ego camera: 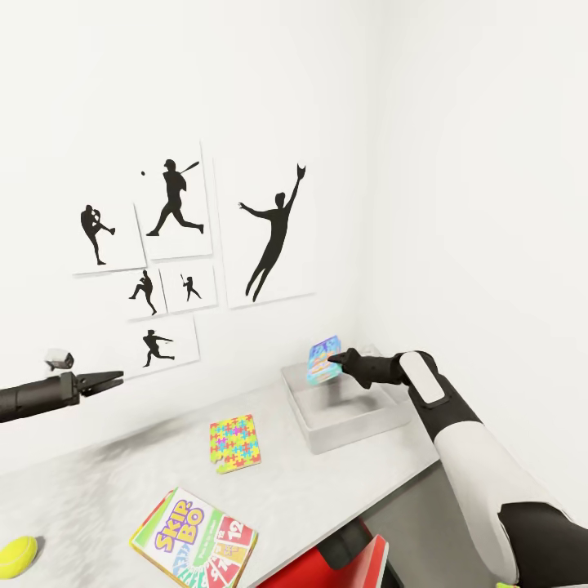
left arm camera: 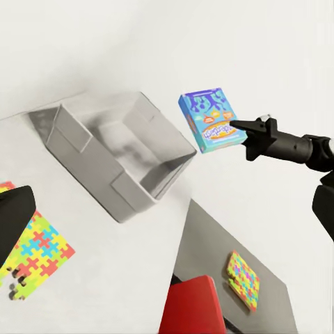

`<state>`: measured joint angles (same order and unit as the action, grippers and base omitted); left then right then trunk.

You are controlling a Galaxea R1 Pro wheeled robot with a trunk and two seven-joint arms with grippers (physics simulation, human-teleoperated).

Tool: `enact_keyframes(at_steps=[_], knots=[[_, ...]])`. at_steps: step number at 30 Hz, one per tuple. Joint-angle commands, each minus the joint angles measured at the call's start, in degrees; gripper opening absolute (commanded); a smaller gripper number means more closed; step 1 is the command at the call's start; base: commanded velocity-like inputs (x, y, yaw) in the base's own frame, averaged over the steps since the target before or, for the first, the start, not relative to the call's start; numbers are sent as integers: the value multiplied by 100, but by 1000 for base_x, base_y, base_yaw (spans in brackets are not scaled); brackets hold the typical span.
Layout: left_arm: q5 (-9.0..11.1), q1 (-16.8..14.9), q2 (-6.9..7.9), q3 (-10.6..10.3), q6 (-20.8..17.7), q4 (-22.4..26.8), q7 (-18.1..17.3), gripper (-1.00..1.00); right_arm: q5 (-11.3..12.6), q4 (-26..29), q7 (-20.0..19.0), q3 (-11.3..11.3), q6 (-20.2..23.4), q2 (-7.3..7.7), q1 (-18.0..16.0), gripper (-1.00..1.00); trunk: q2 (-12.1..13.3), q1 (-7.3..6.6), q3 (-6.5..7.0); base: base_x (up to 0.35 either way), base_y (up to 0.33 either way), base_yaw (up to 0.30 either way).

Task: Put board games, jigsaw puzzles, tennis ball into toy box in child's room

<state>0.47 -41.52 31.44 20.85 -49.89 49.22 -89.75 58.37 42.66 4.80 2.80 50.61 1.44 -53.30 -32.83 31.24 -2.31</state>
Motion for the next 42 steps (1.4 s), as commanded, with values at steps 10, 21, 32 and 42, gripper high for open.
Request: enact_keyframes(at_steps=[10, 21, 32, 42], knots=[[-2, -5, 26, -55, -132, -10, -25, 100, 53, 21, 48, 39, 206, 14, -5, -100, -11, 3, -31, 0, 0, 0], [-4, -5, 253, -32, -129, -17, -25, 100, 60, 10, 47, 45, 228, 27, -5, -100, -11, 3, -124, 0, 0, 0], [-3, -5, 274, -31, -126, -17, -25, 100, 61, -6, 47, 45, 229, 93, -5, -100, -11, 3, -225, 0, 0, 1], [-7, -5, 275, -37, -119, -17, -25, 100, 55, -4, 49, 22, 229, 488, -10, -100, -11, 3, -246, 0, 0, 8]])
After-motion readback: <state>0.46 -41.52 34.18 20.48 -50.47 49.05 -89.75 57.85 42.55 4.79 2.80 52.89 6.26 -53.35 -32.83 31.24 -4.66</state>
